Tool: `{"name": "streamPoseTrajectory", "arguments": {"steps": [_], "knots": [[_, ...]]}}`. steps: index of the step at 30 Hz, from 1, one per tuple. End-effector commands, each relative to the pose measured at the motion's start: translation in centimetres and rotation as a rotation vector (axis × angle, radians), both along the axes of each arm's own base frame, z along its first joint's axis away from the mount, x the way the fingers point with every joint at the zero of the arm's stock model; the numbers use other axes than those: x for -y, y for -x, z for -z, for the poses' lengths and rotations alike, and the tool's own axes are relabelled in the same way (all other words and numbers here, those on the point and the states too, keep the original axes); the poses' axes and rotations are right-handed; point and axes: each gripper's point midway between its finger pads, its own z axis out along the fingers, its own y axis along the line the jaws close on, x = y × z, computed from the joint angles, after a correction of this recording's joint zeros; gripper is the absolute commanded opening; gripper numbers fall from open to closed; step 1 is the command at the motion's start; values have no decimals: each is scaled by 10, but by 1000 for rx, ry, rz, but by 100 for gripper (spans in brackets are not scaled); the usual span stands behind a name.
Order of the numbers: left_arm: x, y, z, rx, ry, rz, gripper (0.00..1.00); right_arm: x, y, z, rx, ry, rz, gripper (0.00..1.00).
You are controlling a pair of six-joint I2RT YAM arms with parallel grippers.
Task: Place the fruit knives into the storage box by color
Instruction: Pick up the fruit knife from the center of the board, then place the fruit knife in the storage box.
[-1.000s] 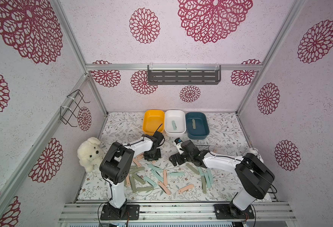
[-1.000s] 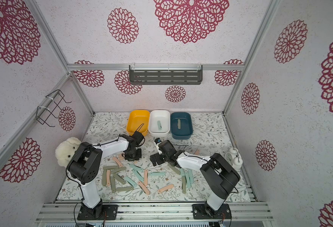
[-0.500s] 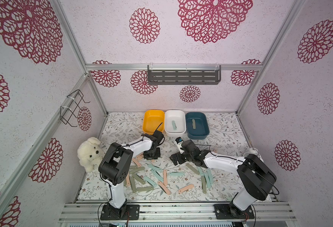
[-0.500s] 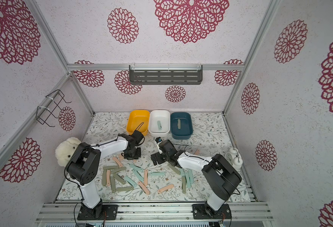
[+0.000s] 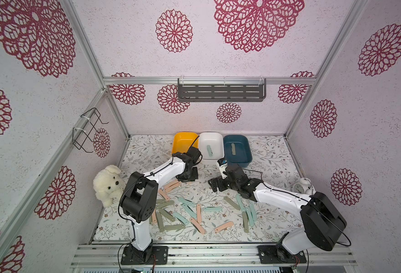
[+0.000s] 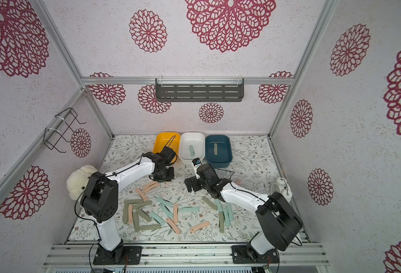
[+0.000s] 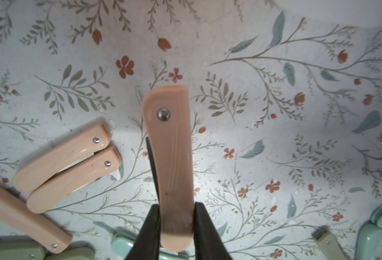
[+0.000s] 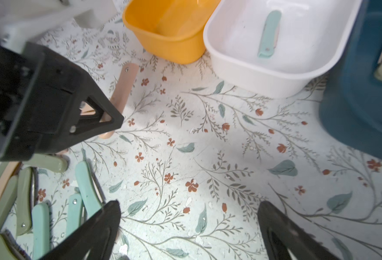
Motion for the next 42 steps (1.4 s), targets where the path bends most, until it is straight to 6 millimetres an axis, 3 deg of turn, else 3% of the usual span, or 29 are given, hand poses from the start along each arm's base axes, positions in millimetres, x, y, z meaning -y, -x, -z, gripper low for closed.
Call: {"name": "streamPoseTrajectory", "arguments": {"steps": [1,9,13,17,20,21,23,29,34,42], "knots": [[-4,8,3,-63,-50,10,4,5,1,-17,29,-55,22,99],[12,8,-3,-57,-47,39,3,22,13,-27,94,-151,67,99],[10,15,0,-71,-76,50,1,37,28,-16,75,-181,96,99],[13,12,-11,-44,-67,57,2,52,38,-12,72,-177,122,99],[17,8,-16,-45,-64,68,2,64,39,-14,85,-157,160,99],[18,8,-5,-73,-77,77,2,67,38,-15,88,-157,169,99],[18,6,-3,-89,-95,89,2,70,37,-16,90,-158,180,99],[24,-2,3,-137,-108,141,0,70,30,-24,89,-142,184,99],[41,-9,0,-145,-35,158,0,71,27,-36,97,-145,200,99],[52,-10,5,-204,19,200,0,89,38,-26,57,-106,251,99]]}}
